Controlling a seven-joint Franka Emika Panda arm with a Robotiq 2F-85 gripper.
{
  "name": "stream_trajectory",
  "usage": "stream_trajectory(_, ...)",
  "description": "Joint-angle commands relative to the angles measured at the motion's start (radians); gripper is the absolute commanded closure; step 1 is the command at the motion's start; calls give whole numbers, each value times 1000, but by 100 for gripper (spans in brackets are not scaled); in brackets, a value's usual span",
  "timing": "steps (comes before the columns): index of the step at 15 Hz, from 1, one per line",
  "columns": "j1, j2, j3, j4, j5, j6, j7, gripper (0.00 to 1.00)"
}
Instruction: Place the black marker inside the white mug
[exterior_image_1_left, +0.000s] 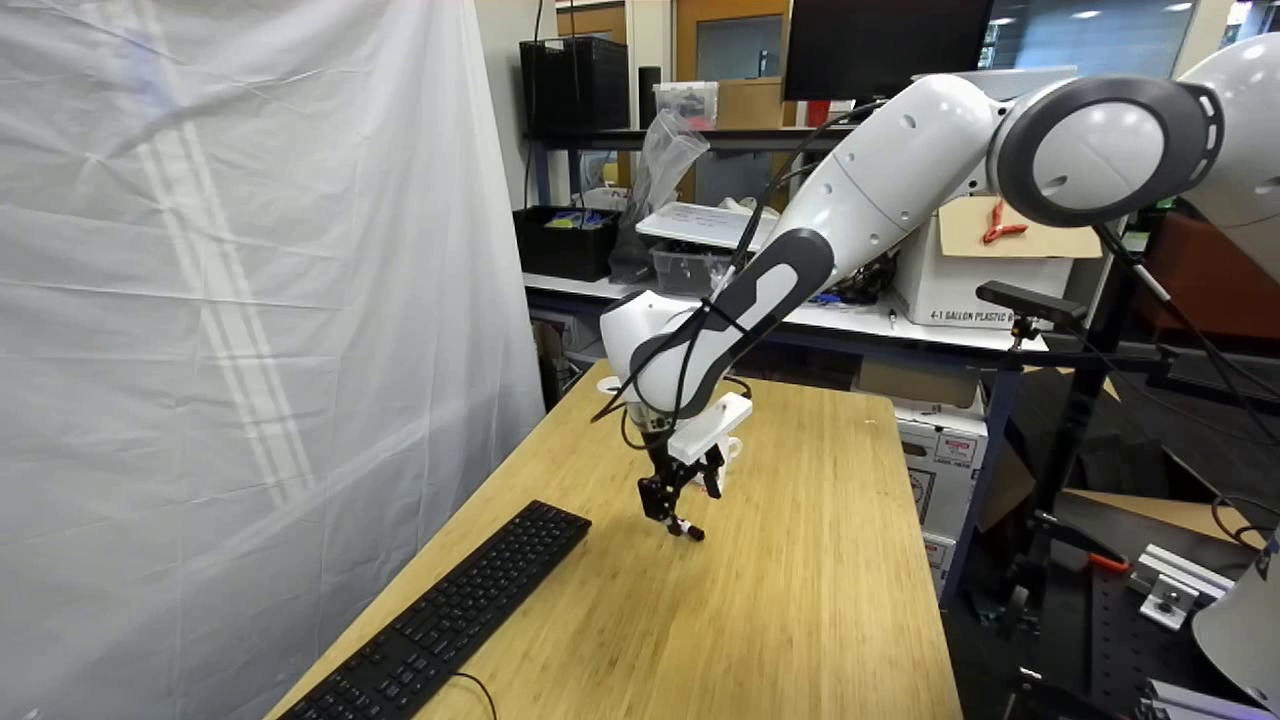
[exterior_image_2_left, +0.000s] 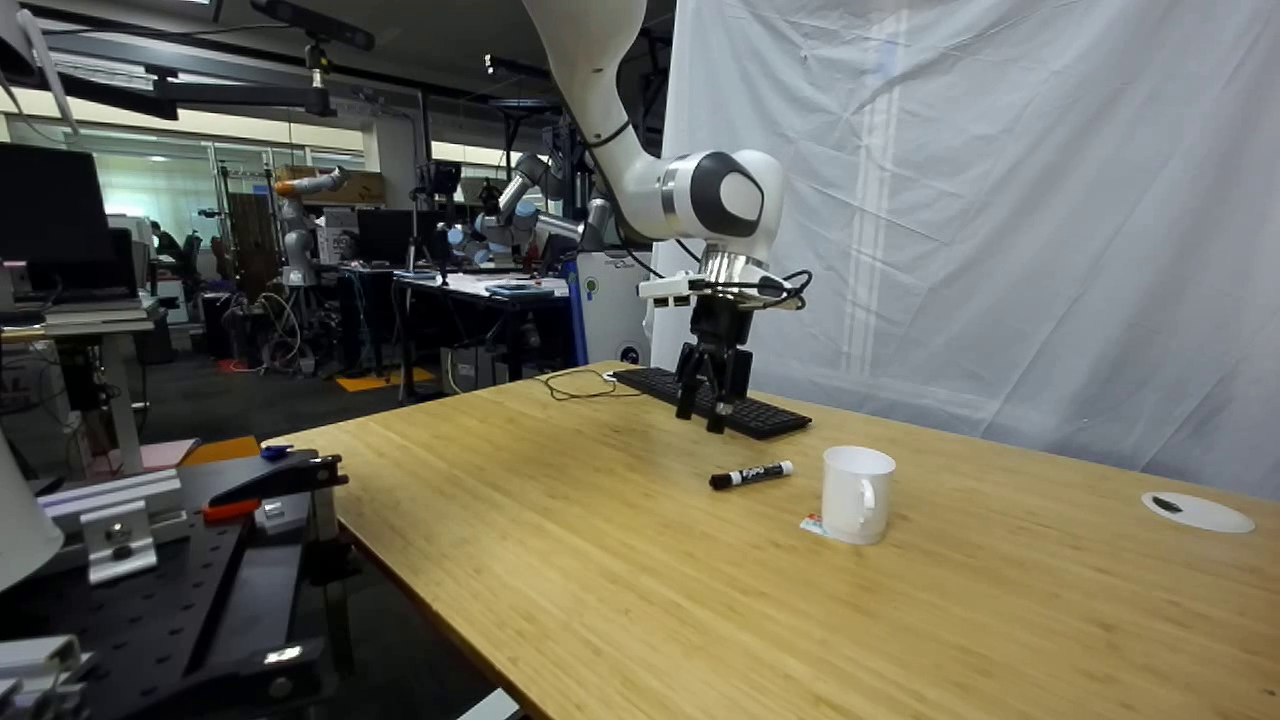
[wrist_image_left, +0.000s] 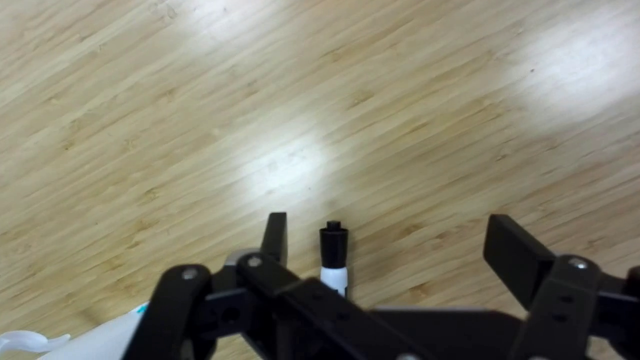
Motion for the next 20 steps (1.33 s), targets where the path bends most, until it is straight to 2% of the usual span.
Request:
stream_trajectory(1, 20, 17, -23, -5, -24, 46, -18, 0)
stream_trajectory(9, 8, 26, -73, -19, -33, 95, -13, 0)
stream_trajectory(12, 5, 33, -92, 10, -37, 98, -14, 0)
stream_trajectory(20, 8, 100, -74, 96, -12, 105, -1, 0)
